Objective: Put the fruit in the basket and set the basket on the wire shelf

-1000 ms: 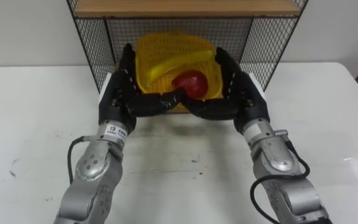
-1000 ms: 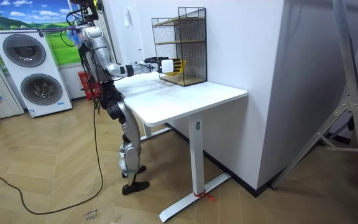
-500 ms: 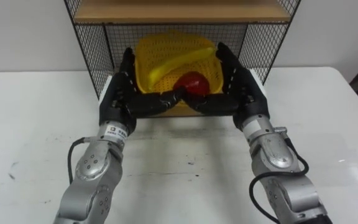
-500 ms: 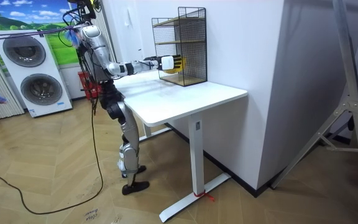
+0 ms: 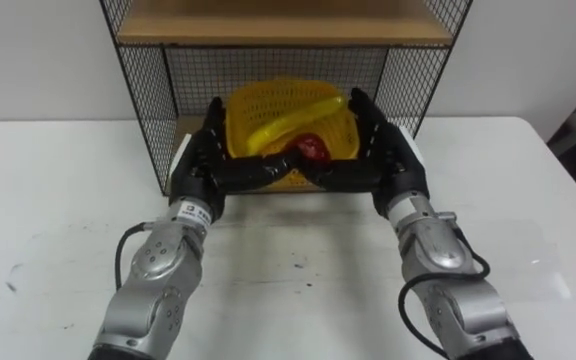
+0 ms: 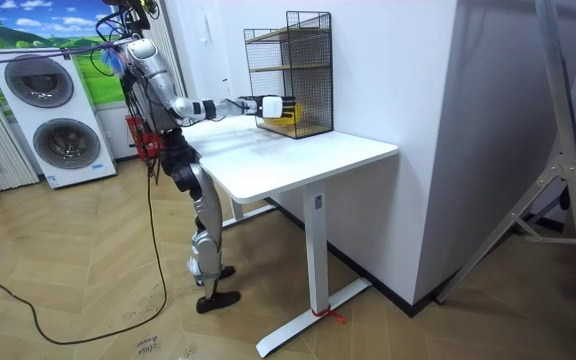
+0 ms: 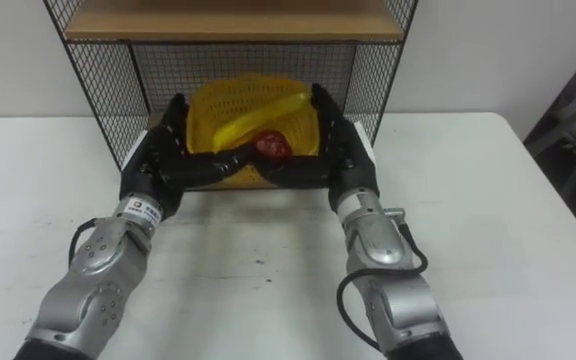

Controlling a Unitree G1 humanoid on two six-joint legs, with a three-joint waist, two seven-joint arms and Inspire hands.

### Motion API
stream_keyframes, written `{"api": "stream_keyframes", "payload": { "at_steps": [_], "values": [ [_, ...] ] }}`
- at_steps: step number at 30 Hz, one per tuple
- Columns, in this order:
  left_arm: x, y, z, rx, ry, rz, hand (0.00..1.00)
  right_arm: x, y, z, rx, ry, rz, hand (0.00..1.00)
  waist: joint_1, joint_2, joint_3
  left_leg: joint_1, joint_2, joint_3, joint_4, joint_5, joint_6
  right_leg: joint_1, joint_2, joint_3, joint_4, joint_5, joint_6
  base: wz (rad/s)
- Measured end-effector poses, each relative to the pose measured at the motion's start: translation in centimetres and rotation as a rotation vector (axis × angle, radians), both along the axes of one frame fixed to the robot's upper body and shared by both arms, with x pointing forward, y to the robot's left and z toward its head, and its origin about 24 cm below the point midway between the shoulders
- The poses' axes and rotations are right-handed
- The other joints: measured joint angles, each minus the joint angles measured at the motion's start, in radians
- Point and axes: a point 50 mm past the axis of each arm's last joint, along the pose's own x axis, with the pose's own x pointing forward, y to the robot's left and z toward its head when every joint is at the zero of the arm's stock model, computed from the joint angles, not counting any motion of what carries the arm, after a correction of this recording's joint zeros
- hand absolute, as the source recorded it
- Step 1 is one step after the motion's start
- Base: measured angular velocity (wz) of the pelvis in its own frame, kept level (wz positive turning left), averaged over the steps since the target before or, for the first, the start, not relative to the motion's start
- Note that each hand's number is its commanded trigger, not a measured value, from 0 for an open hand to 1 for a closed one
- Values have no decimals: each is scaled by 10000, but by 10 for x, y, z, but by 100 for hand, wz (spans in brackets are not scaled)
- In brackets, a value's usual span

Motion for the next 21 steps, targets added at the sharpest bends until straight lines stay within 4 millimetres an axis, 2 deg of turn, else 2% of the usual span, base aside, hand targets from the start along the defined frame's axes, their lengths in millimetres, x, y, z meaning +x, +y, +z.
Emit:
{"api": "stream_keyframes", "payload": {
  "at_steps": [4,9,21],
  "values": [
    [10,-5,-6,-229,702,204,0,8,1,-4,78,525,-165,0,-14,14,11,-32,-5,-46,9,0,-1,-9,-24,-54,-19,2,-3,3],
    [18,-8,-3,-194,909,239,0,15,2,-2,-64,709,-232,0,-9,88,58,-62,-1,-64,10,3,-5,-12,-30,-74,-68,26,-12,0],
    [31,-8,1,-648,1614,362,0,34,5,0,141,1401,-639,0,-16,180,64,148,-18,-123,-127,74,-31,180,-48,-125,-151,55,-16,0]
  ]
}}
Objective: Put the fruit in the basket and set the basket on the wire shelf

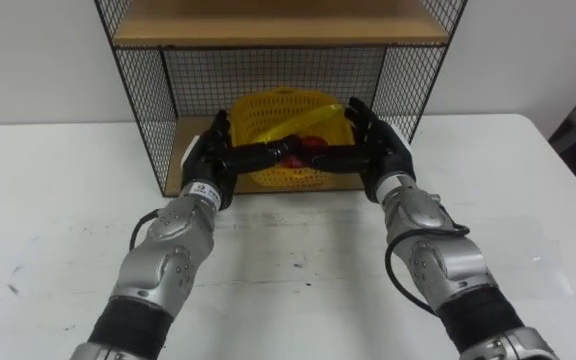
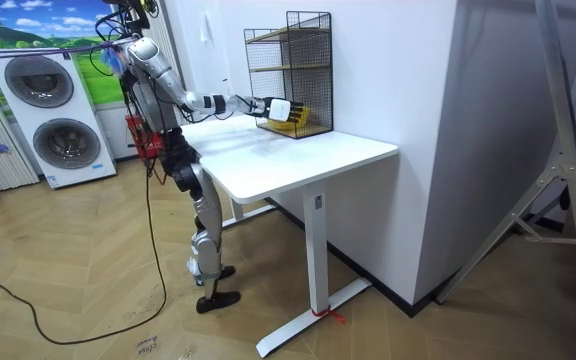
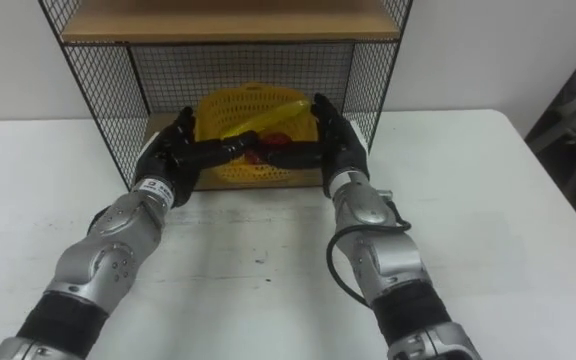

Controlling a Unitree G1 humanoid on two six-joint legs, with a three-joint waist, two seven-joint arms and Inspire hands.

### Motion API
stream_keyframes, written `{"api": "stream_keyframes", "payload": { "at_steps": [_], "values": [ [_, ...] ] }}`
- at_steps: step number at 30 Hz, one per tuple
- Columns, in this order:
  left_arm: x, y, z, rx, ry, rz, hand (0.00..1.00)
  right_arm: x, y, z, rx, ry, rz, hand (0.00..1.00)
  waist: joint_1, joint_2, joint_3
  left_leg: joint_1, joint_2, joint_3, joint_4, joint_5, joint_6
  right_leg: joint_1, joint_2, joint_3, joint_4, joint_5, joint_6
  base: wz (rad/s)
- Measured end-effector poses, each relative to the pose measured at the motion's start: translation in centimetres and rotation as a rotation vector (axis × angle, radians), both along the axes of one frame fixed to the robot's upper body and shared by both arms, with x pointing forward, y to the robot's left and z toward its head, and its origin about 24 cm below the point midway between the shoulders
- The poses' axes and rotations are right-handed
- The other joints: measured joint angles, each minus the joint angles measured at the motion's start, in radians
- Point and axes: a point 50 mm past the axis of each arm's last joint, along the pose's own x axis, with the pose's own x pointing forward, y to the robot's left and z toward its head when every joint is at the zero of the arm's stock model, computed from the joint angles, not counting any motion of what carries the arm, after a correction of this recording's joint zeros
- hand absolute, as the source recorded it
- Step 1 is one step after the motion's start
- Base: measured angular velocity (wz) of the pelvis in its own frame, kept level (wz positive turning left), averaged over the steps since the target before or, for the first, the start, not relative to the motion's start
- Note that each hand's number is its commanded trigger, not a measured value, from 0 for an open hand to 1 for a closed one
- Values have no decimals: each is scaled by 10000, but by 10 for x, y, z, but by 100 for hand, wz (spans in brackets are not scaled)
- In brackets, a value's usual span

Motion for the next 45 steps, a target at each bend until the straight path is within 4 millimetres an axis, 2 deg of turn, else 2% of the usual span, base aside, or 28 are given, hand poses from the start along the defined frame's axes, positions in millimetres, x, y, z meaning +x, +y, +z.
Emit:
{"api": "stream_keyframes", "payload": {
  "at_steps": [10,22,34,39,45],
  "values": [
    [0,-1,-6,20,391,59,0,4,1,-6,54,506,-60,0,-48,100,-35,343,5,-5,-191,69,-46,268,3,-15,-40,13,-24,0],
    [-3,-3,-16,-476,1071,260,0,4,2,-9,26,738,-24,0,0,102,-35,566,6,-17,-198,71,-49,568,20,-19,-198,27,-43,0],
    [-2,3,-16,-714,1070,512,0,4,3,-10,392,838,-82,0,-122,113,-33,574,18,-50,-229,87,-59,694,103,-4,-510,151,-45,1],
    [-2,4,-15,-716,1045,534,0,4,1,-9,426,805,-141,0,-179,136,-73,456,19,-46,-236,113,-60,563,110,11,-478,157,-47,0],
    [0,6,-13,-739,975,634,0,6,-4,-5,488,619,-360,0,-217,148,-171,385,24,-16,-256,132,-61,408,104,18,-357,157,-48,0]
  ]
}}
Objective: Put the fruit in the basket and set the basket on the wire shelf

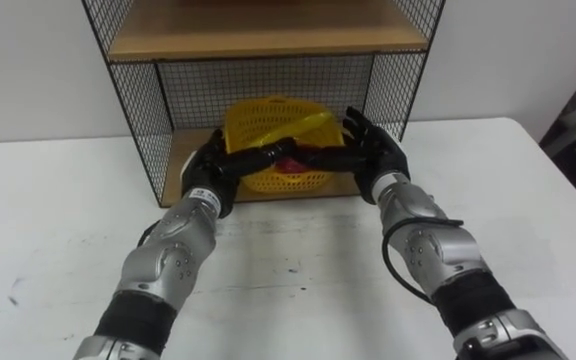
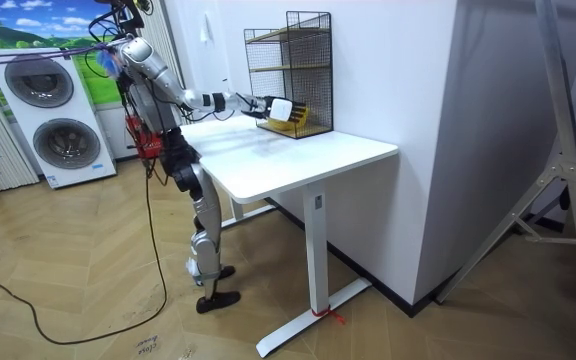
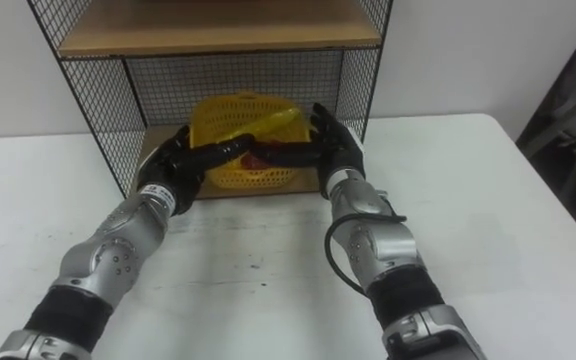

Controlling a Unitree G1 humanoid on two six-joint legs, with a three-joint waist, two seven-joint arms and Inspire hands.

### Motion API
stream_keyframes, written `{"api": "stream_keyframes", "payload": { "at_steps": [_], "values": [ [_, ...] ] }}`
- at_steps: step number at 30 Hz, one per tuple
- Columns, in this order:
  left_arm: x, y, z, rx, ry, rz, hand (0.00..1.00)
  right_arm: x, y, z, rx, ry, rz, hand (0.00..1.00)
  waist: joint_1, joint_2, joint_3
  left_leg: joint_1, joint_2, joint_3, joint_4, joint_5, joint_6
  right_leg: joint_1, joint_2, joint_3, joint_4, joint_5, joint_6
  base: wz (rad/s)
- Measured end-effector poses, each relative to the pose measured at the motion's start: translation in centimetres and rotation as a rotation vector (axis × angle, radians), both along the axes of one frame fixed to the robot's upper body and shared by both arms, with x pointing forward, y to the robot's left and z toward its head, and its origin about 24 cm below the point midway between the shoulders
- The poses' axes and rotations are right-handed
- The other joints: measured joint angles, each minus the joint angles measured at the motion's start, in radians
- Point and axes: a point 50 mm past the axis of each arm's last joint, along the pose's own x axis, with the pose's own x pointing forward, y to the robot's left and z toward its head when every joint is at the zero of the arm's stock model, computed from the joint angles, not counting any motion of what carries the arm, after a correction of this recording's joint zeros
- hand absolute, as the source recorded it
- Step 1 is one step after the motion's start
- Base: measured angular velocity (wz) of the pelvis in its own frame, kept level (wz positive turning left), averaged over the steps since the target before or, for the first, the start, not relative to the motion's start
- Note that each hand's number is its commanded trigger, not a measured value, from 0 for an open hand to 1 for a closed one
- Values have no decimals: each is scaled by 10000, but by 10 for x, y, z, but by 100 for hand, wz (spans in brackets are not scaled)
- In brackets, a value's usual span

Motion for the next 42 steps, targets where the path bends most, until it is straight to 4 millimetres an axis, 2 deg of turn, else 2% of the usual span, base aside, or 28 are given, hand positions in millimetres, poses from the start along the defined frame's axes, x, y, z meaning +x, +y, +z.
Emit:
{"api": "stream_keyframes", "payload": {
  "at_steps": [2,7,11,22,29,37,39,42],
  "values": [
    [2,2,3,74,-93,29,0,2,0,8,-21,-360,61,0,-19,-2,-37,-15,1,-1,5,0,0,-21,2,-4,15,-4,2,0],
    [13,2,18,327,-583,-61,0,8,-4,23,177,-992,-50,0,3,-9,-48,-17,3,-8,2,3,-1,-19,4,-21,12,-3,1,0],
    [19,9,27,443,-842,72,0,8,-5,24,202,-1030,9,0,-19,-9,-48,43,5,-9,-21,6,-6,29,-1,8,18,-3,0,0],
    [20,17,30,480,-875,275,0,8,-7,25,313,-1093,222,0,-11,-10,-47,47,-13,-6,-142,65,-24,-15,10,33,-16,-6,-3,0],
    [24,24,47,659,-1584,335,0,9,-7,25,326,-1099,208,0,13,-10,-50,54,-23,-8,-257,132,-25,-59,3,26,-14,-4,-5,0],
    [25,29,54,635,-1852,519,0,9,-9,26,296,-1122,177,0,92,-3,-54,72,-24,-5,-321,198,-44,-99,-1,13,-18,2,-15,0],
    [25,31,58,862,-2018,582,0,9,-10,29,219,-1255,191,0,117,-3,-54,67,-24,-4,-321,198,-44,-100,-2,5,-25,3,-17,0],
    [25,31,64,1054,-2359,553,0,11,-11,44,-23,-1901,208,0,196,-4,-55,64,-24,-9,-389,203,-47,-87,-2,-3,-74,6,-22,0]
  ]
}}
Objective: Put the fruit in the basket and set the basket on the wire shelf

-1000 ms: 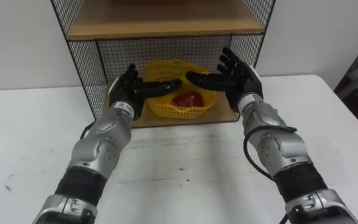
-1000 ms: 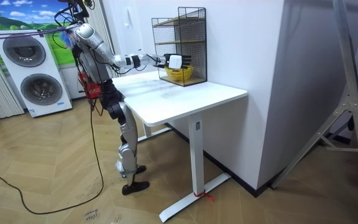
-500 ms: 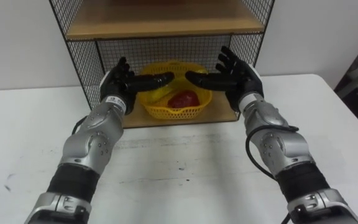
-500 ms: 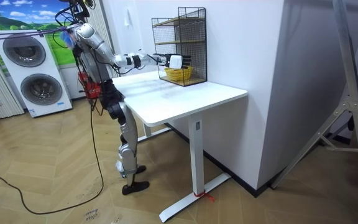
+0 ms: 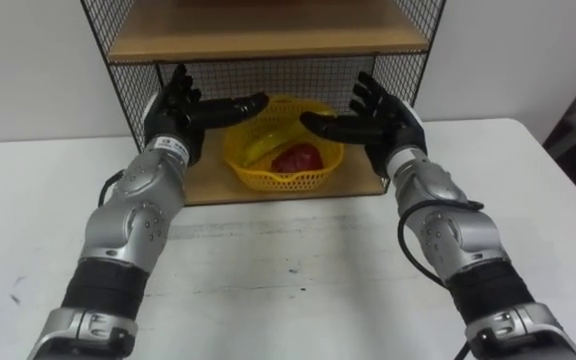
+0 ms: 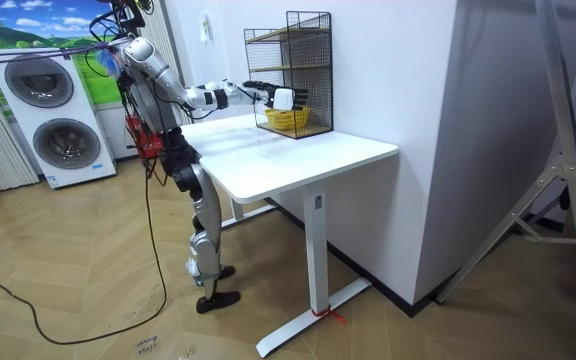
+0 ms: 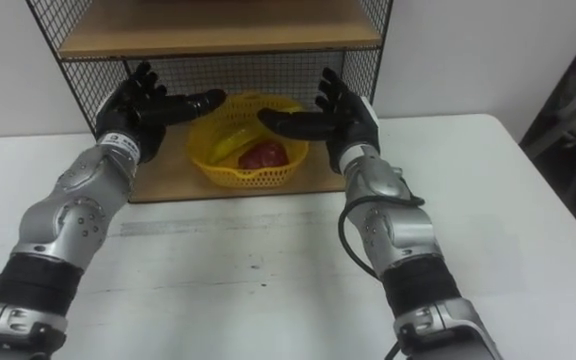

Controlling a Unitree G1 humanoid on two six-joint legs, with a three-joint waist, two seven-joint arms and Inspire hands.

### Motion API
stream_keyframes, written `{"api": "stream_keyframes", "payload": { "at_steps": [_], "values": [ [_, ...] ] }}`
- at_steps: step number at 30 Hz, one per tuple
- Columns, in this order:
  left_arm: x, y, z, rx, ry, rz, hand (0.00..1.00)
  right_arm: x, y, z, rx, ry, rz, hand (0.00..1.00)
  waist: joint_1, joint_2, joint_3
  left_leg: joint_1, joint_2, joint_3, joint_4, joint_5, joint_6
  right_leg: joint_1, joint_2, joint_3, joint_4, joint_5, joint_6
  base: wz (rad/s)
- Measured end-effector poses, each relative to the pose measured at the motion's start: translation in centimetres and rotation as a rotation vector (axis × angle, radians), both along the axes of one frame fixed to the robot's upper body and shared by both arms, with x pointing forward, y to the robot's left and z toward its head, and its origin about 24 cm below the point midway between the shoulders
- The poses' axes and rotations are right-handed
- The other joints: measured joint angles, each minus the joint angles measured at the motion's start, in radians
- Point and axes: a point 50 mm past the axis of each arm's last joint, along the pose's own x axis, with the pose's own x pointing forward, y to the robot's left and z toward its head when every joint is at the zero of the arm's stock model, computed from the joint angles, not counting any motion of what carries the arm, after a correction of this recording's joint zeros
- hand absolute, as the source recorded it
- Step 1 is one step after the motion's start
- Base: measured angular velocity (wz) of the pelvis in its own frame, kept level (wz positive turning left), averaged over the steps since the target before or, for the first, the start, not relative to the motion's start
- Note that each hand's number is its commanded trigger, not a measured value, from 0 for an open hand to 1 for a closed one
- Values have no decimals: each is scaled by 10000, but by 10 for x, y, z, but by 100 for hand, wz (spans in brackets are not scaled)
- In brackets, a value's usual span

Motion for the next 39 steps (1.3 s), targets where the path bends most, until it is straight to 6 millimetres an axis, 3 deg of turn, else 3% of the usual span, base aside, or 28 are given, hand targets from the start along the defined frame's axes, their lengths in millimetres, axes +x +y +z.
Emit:
{"api": "stream_keyframes", "payload": {
  "at_steps": [4,7,13,18,24,39],
  "values": [
    [-4,1,2,47,-214,15,0,-2,-2,13,-164,-742,20,0,-1,-26,-17,102,0,-27,-67,78,-12,102,1,-43,-110,48,-24,1],
    [-7,2,-1,46,-185,33,0,-7,-4,7,-158,-646,1,0,0,-47,-36,187,3,-35,-77,77,-16,191,-7,-39,-121,46,-26,0],
    [-36,11,-16,292,-238,236,0,-35,-19,-12,-38,-380,-397,0,-34,-75,-91,202,13,36,-160,76,-17,153,-61,-9,-108,42,-24,-3],
    [-45,14,-21,536,-204,299,0,-40,-22,-13,-98,-428,-405,0,-34,-133,-133,205,14,91,-217,83,-13,121,-71,-1,-141,35,-23,0],
    [-71,20,-19,704,-669,569,0,-64,-26,-16,-439,-725,-460,0,-32,-168,-165,260,20,98,-261,109,-15,131,-68,15,-253,42,-28,0],
    [-97,25,-26,568,-1110,200,0,-91,-31,-17,-1150,-1174,16,0,-222,-189,-84,24,21,127,-300,104,-18,-148,19,250,-226,22,-3,0]
  ]
}}
